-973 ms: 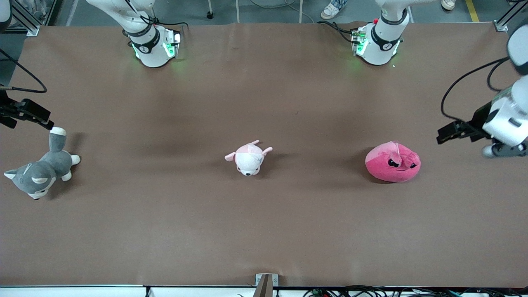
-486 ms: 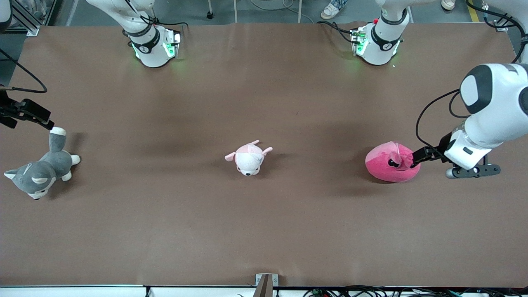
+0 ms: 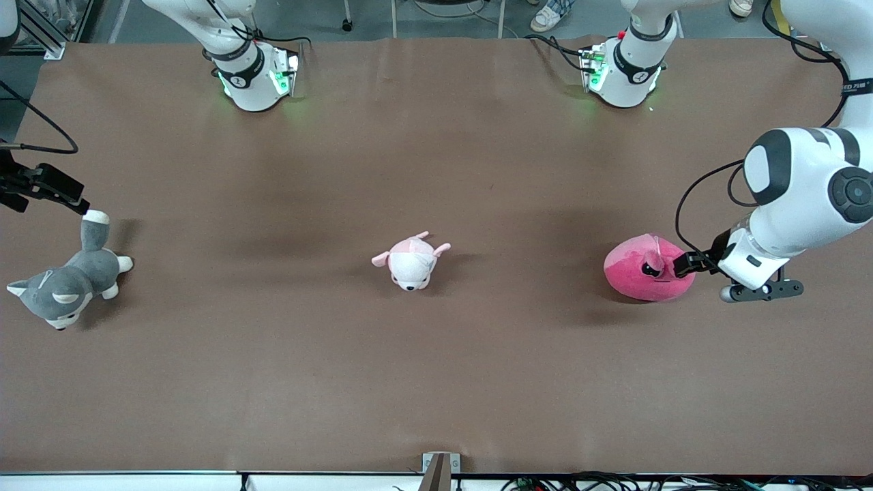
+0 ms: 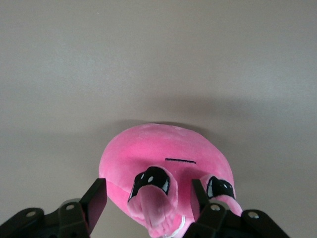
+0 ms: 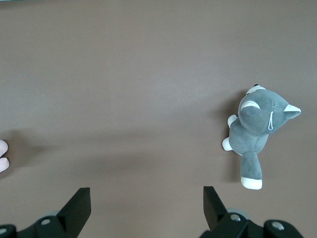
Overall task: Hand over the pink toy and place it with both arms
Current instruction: 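Close the left gripper on the pink plush toy's tentacle, then lift the pink toy with the left gripper and carry it toward the right arm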
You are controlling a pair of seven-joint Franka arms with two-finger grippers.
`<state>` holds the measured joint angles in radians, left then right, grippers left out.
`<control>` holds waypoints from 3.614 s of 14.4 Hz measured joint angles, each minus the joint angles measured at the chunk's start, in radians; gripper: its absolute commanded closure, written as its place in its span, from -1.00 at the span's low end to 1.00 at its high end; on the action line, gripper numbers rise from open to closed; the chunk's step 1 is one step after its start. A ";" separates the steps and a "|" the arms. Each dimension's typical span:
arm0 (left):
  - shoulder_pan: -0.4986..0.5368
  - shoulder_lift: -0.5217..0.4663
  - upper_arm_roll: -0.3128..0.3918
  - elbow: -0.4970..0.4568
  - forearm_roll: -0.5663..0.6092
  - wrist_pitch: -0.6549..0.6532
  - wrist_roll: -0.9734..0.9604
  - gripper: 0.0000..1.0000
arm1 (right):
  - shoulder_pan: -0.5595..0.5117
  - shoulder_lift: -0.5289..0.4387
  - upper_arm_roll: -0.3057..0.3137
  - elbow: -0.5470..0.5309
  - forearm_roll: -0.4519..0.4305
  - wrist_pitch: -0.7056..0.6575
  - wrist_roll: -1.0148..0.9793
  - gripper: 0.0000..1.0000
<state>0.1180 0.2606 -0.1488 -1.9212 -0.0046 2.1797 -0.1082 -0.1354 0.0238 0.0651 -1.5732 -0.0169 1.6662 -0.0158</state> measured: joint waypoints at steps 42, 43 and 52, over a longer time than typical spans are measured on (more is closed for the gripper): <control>-0.205 -0.024 -0.544 0.512 -0.121 -0.411 -0.744 0.96 | 0.000 0.000 0.000 -0.004 0.000 0.000 0.000 -1.00; -0.231 -0.022 -0.544 0.521 -0.122 -0.387 -0.789 0.96 | 0.000 0.000 0.000 -0.004 0.000 0.000 0.000 -1.00; -0.401 0.068 -0.542 0.561 -0.137 -0.058 -1.134 0.96 | 0.002 0.000 0.003 -0.012 0.277 -0.089 -0.054 -0.84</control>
<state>-0.2834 0.3289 -0.6912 -1.3599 -0.1417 2.1214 -1.2424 -0.1332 0.0234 0.0686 -1.5853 0.2604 1.5775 -0.0694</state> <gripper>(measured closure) 0.916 0.013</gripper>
